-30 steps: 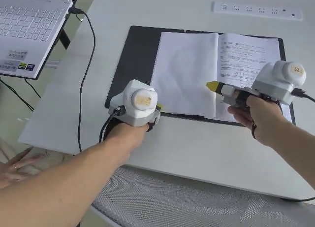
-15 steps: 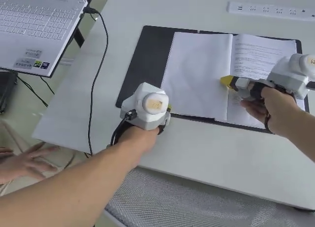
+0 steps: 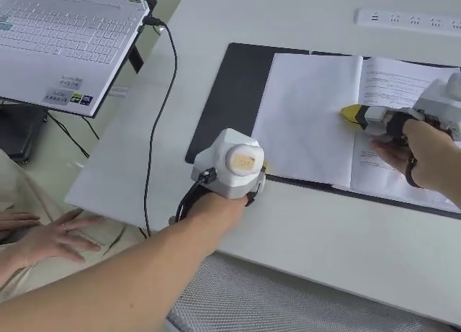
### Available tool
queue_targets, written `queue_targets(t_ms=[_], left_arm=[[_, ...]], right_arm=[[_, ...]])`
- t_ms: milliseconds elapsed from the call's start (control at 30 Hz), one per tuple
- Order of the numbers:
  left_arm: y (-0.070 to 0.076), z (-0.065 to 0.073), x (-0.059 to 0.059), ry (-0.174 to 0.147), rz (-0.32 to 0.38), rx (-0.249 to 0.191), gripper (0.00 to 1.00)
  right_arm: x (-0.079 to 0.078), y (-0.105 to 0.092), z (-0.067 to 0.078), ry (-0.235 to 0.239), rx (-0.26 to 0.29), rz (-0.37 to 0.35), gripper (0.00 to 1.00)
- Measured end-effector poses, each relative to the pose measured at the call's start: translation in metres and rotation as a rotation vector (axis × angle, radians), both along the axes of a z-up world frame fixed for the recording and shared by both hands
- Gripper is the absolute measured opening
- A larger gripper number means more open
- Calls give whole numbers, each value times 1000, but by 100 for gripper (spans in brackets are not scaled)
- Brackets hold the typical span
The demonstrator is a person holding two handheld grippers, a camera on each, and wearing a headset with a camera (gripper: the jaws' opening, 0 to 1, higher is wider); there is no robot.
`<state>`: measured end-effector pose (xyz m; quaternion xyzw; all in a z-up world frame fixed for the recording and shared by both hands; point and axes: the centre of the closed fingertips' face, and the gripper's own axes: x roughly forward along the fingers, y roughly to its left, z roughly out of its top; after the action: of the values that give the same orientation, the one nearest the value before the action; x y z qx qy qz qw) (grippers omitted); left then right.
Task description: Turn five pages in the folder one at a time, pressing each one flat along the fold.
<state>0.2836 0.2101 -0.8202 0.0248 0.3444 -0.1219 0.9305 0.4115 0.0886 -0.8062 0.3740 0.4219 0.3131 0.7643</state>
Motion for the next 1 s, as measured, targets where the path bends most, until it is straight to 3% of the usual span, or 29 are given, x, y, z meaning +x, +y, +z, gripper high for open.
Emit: queue_targets(t_ms=[300,400,600,733,1000], left_arm=[[0,0,-1,-6,9,-4,0],[0,1,-2,-5,8,-4,0],[-1,2,-2,-2,9,-6,0],[-1,1,-2,-3,12,-6,0],[-1,1,-2,-3,10,-6,0]], right_arm=[[11,6,8,15,42,-30,0],[24,6,9,-16,19,-46,0],[44,3,7,-7,1,-55,0],[59,-1,4,31,40,-113,0],[83,-4,3,40,78,-183,0]])
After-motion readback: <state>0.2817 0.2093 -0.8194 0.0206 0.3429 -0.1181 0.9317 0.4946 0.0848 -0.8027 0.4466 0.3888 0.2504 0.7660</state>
